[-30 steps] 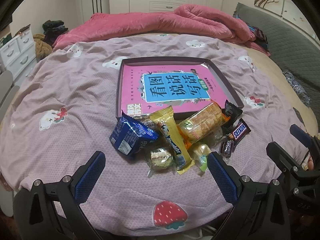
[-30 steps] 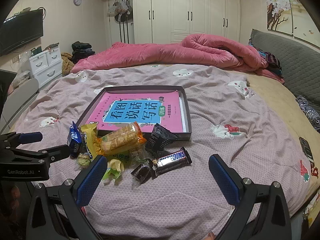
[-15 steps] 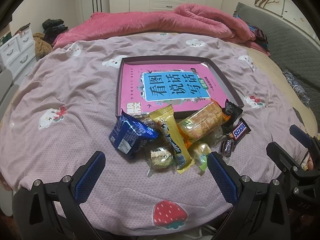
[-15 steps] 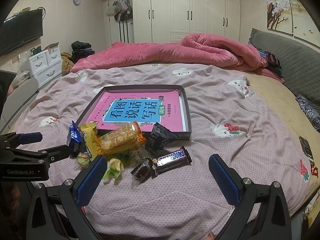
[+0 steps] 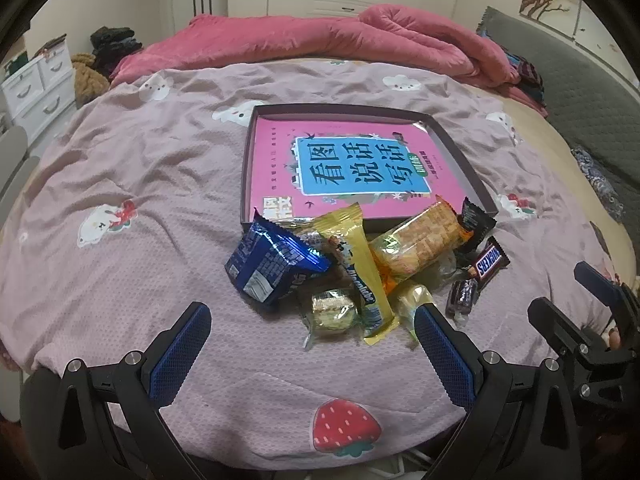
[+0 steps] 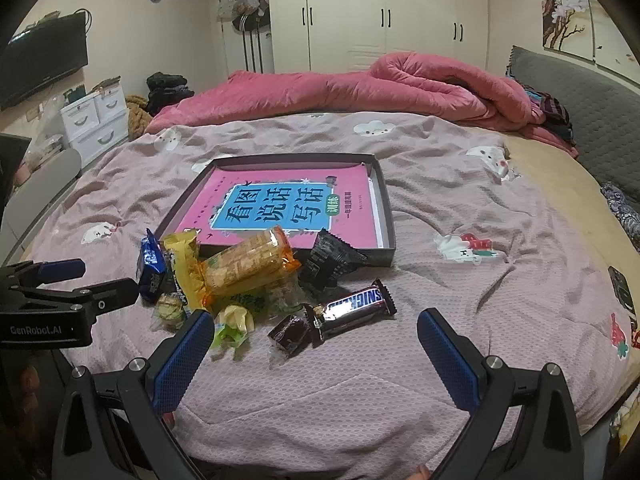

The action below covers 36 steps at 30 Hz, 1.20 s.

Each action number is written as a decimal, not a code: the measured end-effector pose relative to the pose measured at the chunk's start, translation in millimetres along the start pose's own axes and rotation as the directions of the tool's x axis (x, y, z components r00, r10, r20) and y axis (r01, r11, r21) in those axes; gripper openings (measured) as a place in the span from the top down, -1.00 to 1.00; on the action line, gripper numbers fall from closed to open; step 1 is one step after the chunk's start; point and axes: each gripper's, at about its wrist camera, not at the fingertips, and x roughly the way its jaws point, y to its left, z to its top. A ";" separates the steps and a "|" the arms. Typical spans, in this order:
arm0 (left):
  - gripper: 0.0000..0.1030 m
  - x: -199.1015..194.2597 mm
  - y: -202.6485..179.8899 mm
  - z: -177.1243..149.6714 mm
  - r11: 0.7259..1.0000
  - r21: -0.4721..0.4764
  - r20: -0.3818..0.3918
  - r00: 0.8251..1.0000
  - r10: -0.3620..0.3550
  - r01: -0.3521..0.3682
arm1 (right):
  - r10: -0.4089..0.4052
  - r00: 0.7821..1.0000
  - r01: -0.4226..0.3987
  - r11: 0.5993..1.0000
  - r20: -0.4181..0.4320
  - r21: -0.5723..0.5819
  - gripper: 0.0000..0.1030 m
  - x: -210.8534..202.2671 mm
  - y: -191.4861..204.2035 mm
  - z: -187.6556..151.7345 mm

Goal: Organize snacks

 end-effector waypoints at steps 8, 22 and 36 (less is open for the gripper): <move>-0.97 7.2 7.2 1.3 1.000 -0.016 -0.019 1.000 0.001 -0.001 | 0.021 0.999 -0.021 1.000 -0.031 -0.010 -0.99 12.2 3.0 -1.2; -0.97 44.8 50.9 5.9 0.991 -0.131 -0.112 0.994 0.022 -0.036 | 0.074 0.995 -0.080 0.993 -0.074 -0.082 -0.99 33.4 12.5 -5.0; -0.97 77.2 57.1 14.9 1.000 -0.024 -0.113 0.993 -0.020 0.017 | 0.077 0.988 -0.087 0.994 -0.131 -0.071 -0.99 59.3 4.6 -7.2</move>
